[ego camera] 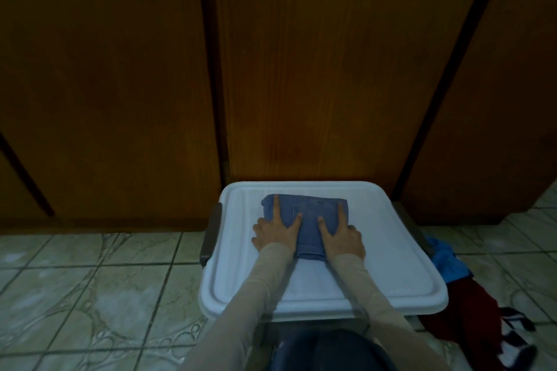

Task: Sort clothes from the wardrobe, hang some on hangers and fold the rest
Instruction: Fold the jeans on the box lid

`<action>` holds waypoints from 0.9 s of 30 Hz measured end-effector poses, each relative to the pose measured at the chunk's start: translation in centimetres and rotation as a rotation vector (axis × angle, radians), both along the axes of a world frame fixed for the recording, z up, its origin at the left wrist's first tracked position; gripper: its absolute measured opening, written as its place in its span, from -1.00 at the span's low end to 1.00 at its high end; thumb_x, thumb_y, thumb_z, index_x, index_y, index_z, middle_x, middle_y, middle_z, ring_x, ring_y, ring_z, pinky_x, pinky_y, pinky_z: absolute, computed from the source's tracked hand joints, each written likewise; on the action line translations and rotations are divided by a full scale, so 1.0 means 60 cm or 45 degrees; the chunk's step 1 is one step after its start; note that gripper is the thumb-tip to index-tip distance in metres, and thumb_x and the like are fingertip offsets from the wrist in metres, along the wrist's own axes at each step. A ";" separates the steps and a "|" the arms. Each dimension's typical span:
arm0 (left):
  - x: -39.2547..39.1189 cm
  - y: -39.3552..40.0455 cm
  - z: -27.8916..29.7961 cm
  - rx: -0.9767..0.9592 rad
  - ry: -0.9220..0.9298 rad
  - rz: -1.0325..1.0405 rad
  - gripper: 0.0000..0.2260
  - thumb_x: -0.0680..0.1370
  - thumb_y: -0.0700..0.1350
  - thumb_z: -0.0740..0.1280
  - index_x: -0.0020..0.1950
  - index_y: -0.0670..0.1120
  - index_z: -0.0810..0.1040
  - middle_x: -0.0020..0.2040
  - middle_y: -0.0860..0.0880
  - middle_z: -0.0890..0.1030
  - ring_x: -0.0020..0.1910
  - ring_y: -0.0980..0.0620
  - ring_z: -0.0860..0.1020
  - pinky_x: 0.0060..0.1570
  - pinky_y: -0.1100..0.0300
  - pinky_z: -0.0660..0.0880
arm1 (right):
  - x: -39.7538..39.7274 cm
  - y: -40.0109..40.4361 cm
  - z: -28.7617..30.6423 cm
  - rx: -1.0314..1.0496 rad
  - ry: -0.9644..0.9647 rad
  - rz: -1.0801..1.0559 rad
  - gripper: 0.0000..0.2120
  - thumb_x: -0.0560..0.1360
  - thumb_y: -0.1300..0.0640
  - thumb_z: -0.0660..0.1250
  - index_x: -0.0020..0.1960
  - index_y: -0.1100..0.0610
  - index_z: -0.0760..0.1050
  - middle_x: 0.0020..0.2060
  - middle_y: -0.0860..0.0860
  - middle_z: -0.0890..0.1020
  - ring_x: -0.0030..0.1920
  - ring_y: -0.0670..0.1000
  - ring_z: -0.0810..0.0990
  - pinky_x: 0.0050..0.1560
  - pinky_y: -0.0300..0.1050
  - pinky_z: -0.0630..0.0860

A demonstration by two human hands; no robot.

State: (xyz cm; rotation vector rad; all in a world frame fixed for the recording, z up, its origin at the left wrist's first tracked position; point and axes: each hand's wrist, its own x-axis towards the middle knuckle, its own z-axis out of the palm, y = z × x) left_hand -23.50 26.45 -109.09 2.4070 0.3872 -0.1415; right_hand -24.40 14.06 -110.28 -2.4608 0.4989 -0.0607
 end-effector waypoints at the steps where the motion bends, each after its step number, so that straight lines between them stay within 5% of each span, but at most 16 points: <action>1: 0.000 0.003 0.004 -0.031 0.023 -0.003 -0.32 0.52 0.34 0.08 0.52 0.18 -0.17 0.37 -0.21 0.32 0.34 -0.19 0.30 0.28 -0.02 0.24 | -0.004 -0.002 0.003 0.045 0.000 0.017 -0.32 0.53 -0.29 0.07 0.52 -0.11 -0.12 0.25 0.23 0.44 0.22 0.21 0.45 0.22 0.03 0.41; 6: -0.014 0.004 0.007 -0.142 0.034 -0.043 -0.28 0.47 0.38 0.13 0.51 0.22 -0.15 0.34 -0.23 0.39 0.27 -0.21 0.40 0.27 -0.01 0.32 | -0.028 -0.015 0.035 0.270 0.019 0.057 -0.30 0.52 -0.21 0.21 0.52 -0.06 -0.04 0.32 0.22 0.38 0.28 0.22 0.40 0.19 -0.09 0.36; 14: -0.042 -0.065 0.060 -0.324 -0.157 -0.179 -0.27 0.47 0.33 0.20 0.51 0.21 -0.10 0.36 -0.17 0.40 0.28 -0.22 0.41 0.25 -0.02 0.38 | -0.071 -0.075 0.091 0.195 -0.134 -0.107 -0.30 0.50 -0.20 0.24 0.52 -0.06 0.00 0.32 0.22 0.36 0.28 0.23 0.39 0.21 -0.03 0.35; 27: -0.124 -0.365 0.229 -0.542 -0.428 -0.677 -0.30 0.49 0.30 0.22 0.52 0.22 -0.06 0.42 -0.10 0.33 0.33 -0.17 0.38 0.20 0.02 0.39 | -0.227 -0.349 0.259 0.085 -0.622 -0.510 -0.31 0.49 -0.17 0.27 0.51 -0.06 0.07 0.38 0.16 0.33 0.32 0.21 0.36 0.26 0.03 0.32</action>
